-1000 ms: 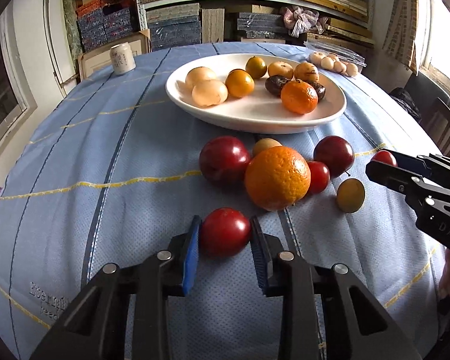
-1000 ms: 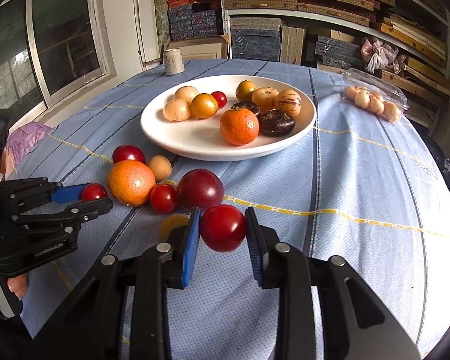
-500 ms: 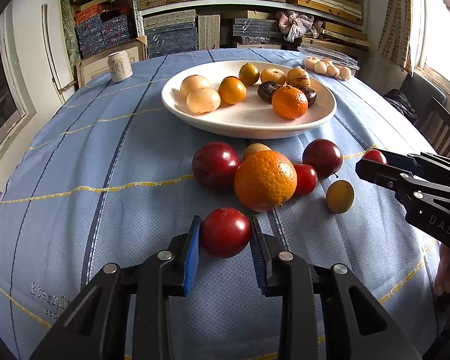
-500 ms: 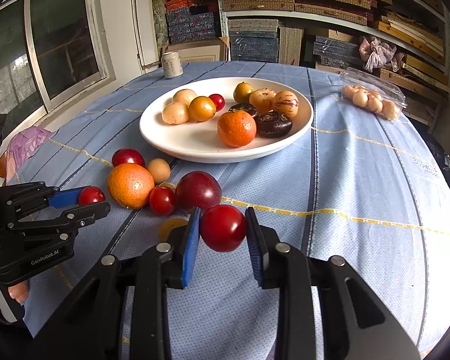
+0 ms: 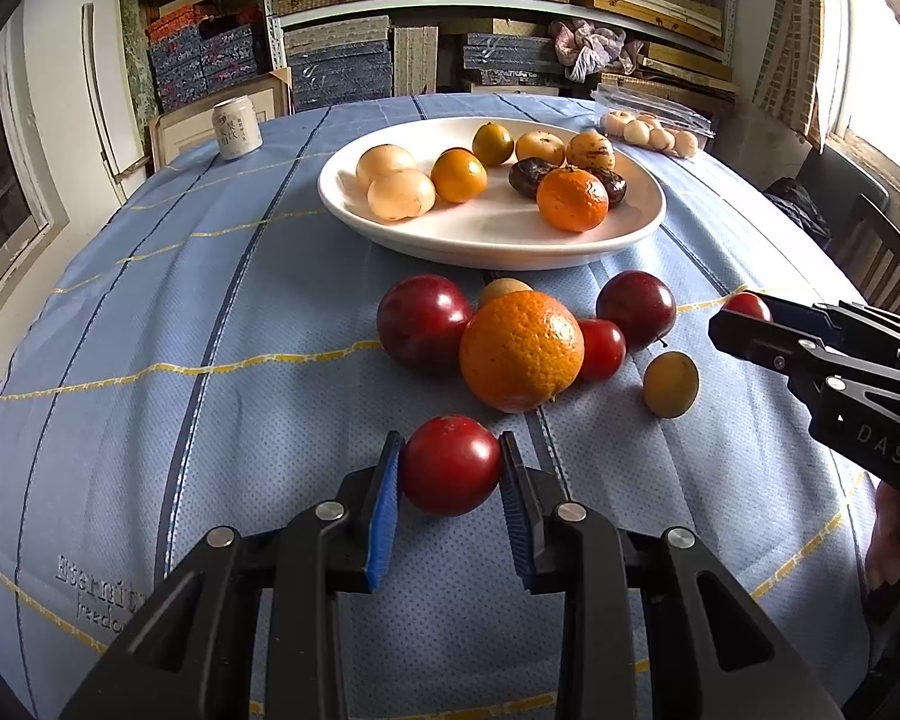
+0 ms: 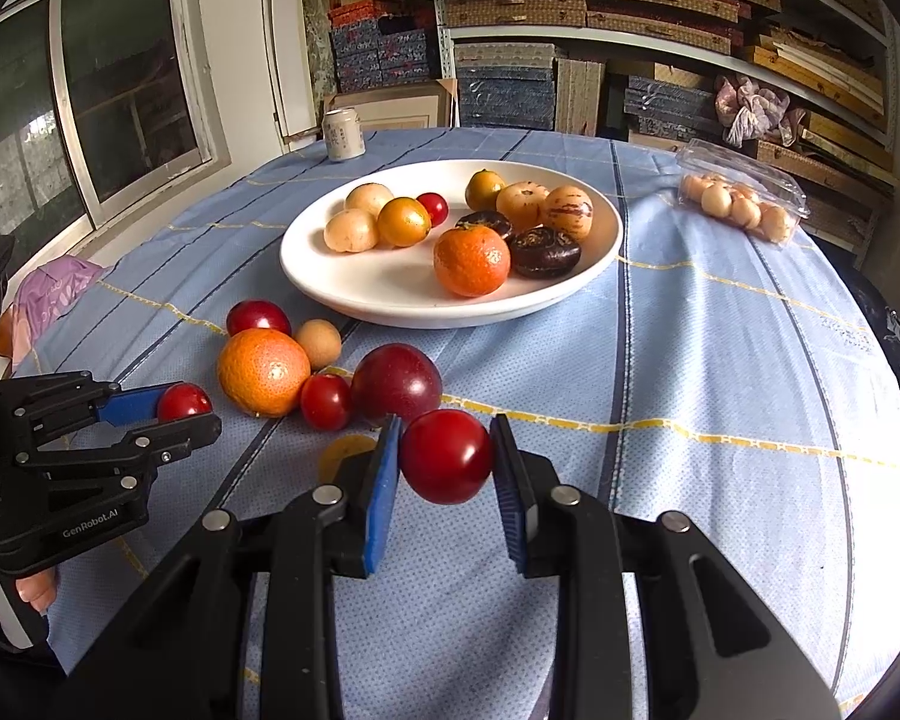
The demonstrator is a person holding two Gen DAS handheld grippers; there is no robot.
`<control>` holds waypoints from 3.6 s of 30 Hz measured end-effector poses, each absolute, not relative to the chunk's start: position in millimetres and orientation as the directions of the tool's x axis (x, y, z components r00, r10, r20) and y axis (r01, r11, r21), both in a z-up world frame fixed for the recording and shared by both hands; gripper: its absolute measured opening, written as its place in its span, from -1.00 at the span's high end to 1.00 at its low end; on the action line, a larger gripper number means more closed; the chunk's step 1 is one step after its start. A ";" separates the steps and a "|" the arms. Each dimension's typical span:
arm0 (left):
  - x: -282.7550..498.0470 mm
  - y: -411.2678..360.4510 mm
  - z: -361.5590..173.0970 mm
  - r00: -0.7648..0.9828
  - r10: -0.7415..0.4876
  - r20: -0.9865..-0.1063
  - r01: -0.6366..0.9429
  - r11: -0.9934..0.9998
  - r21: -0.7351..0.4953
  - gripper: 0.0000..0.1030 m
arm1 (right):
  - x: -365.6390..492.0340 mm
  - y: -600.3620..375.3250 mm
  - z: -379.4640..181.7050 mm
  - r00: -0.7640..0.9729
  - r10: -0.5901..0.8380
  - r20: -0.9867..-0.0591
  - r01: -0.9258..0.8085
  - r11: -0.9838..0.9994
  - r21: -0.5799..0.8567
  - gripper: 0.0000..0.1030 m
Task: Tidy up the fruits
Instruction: 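Lift both red tomatoes and move them toward the white plate, then lower both tomatoes onto the white plate and open both grippers, then move both grippers back toward the remaining fruit pile, then grasp the orange with the left gripper while the right gripper grasps a small tan-brown fruit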
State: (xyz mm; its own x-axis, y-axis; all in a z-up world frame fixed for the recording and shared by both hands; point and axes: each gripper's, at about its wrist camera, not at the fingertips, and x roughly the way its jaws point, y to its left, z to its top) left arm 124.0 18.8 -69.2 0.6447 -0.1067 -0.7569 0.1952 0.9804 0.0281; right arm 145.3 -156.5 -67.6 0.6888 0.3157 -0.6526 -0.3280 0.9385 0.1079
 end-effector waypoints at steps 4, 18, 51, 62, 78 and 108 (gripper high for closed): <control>122.9 18.8 -68.0 0.646 -0.108 -0.756 0.195 0.980 0.027 0.39 | 143.4 -157.5 -66.9 0.694 0.311 -0.649 -0.323 0.941 0.105 0.44; 113.3 20.2 -47.2 0.675 -0.129 -0.726 0.198 0.980 0.011 0.39 | 131.7 -161.4 -56.2 0.707 0.314 -0.634 -0.321 0.941 0.108 0.44; 245.2 -3.2 -31.5 0.654 -0.160 -0.740 0.230 0.973 -0.007 0.39 | 307.1 -115.5 -14.5 0.570 0.398 -0.719 -0.364 0.906 0.214 0.43; 245.8 8.9 -28.6 0.675 -0.147 -0.723 0.201 0.980 -0.011 0.07 | 311.5 -113.1 -21.4 0.584 0.381 -0.717 -0.349 0.915 0.202 0.20; 166.0 61.6 -10.1 0.721 -0.159 -0.674 0.130 0.987 -0.093 -0.61 | 175.2 -148.9 -37.2 0.615 0.356 -0.704 -0.372 0.918 0.139 -0.22; 140.9 4.3 -46.7 0.691 -0.153 -0.706 0.230 0.973 0.015 -0.61 | 160.6 -143.0 -78.7 0.606 0.386 -0.696 -0.359 0.913 0.193 0.43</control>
State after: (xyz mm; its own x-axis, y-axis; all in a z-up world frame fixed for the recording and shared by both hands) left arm 140.9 4.3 -46.7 0.6914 -0.1526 -0.7062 0.2299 0.9731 0.0148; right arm 160.6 -143.0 -78.7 0.6057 0.3858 -0.6960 -0.3592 0.9130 0.1934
